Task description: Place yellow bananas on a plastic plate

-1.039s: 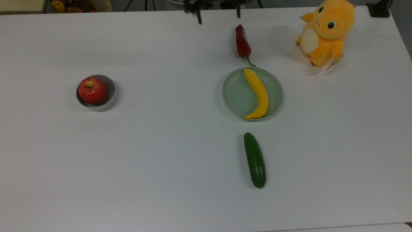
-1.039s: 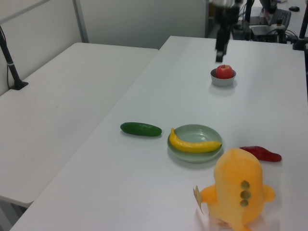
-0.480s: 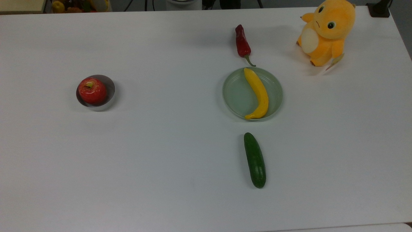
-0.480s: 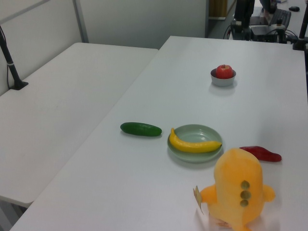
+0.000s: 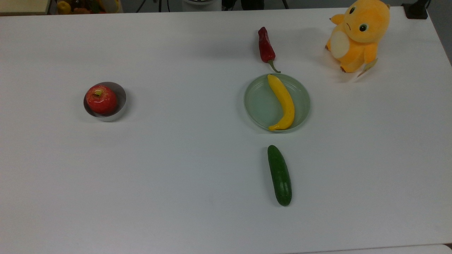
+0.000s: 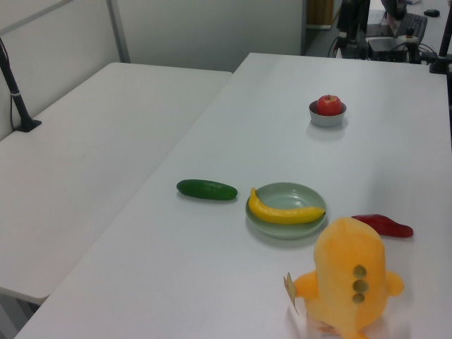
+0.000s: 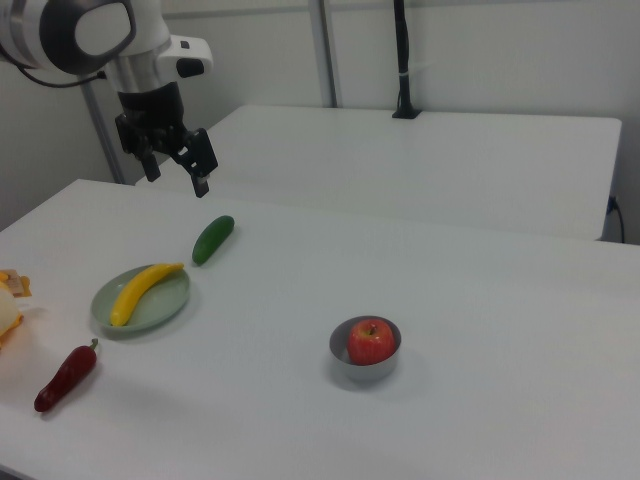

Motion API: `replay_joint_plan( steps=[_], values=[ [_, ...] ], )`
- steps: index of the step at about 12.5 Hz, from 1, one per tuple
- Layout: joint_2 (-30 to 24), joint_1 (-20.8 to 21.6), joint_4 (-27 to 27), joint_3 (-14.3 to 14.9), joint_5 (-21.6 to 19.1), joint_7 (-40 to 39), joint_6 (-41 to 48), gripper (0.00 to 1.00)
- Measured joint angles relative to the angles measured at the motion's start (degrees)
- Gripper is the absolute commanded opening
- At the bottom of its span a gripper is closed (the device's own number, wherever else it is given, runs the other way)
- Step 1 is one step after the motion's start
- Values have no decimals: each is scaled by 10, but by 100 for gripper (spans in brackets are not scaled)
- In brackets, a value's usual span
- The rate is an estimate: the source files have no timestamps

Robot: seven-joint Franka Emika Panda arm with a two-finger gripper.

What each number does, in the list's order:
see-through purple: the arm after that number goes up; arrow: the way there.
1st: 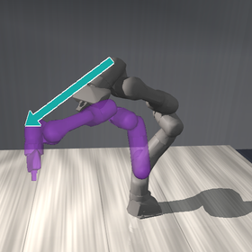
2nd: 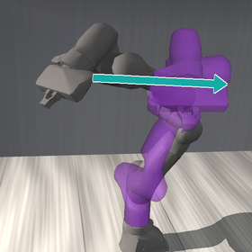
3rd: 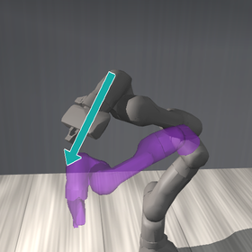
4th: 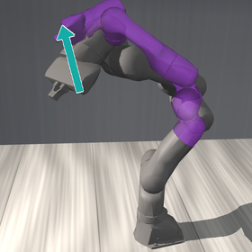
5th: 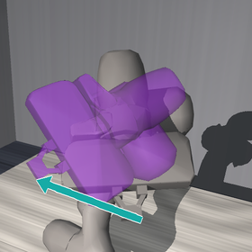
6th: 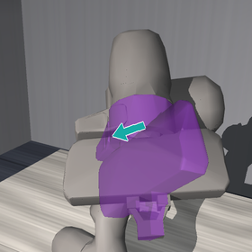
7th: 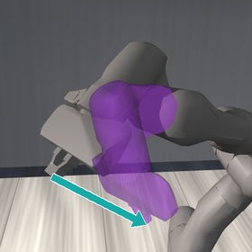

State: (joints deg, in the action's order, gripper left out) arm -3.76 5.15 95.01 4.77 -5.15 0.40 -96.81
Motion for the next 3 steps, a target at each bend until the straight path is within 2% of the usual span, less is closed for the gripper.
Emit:
replay_joint_plan(
  steps=[3],
  values=[
    [12,-3,0,-28,19,0,-7,100]
  ],
)
